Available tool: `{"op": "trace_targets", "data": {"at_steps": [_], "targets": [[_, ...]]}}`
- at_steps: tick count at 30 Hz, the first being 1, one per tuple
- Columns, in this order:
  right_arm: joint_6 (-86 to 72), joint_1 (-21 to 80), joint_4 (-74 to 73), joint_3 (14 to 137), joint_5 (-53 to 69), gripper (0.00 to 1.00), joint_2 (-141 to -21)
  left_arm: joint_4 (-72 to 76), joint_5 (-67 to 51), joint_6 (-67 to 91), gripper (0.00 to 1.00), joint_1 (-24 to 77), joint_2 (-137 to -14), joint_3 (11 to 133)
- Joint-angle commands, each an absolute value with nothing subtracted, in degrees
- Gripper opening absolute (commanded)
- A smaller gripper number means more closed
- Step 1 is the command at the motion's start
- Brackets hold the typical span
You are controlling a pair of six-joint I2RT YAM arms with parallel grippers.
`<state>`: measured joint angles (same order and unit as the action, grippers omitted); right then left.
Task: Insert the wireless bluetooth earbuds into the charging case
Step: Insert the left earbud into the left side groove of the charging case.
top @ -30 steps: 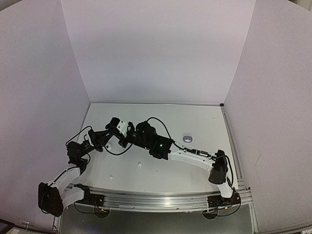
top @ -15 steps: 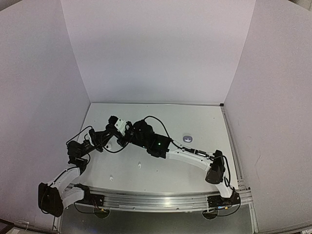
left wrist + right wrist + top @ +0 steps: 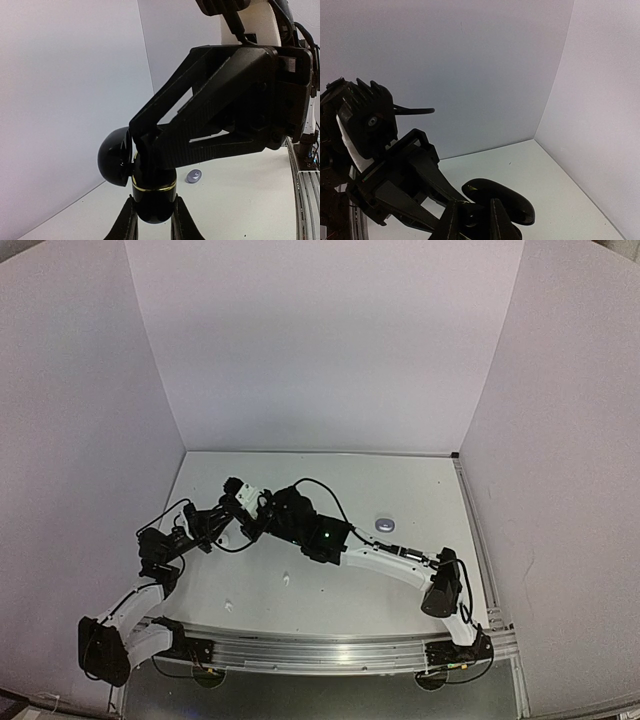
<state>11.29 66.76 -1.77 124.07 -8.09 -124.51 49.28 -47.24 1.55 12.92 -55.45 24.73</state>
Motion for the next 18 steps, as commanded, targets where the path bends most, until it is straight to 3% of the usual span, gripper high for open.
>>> {"op": "trace_targets", "data": {"at_steps": [1,18], "targets": [[10.81,65.74,-6.15,125.33,-9.83,0.17,-126.4,52.78,-47.17,2.2,0.0,12.92,-53.33,27.78],[9.87,65.77,-6.59,128.62,-7.17,0.23,-128.18,53.51,-46.66,2.91,0.0,12.85,-53.86,27.01]]}}
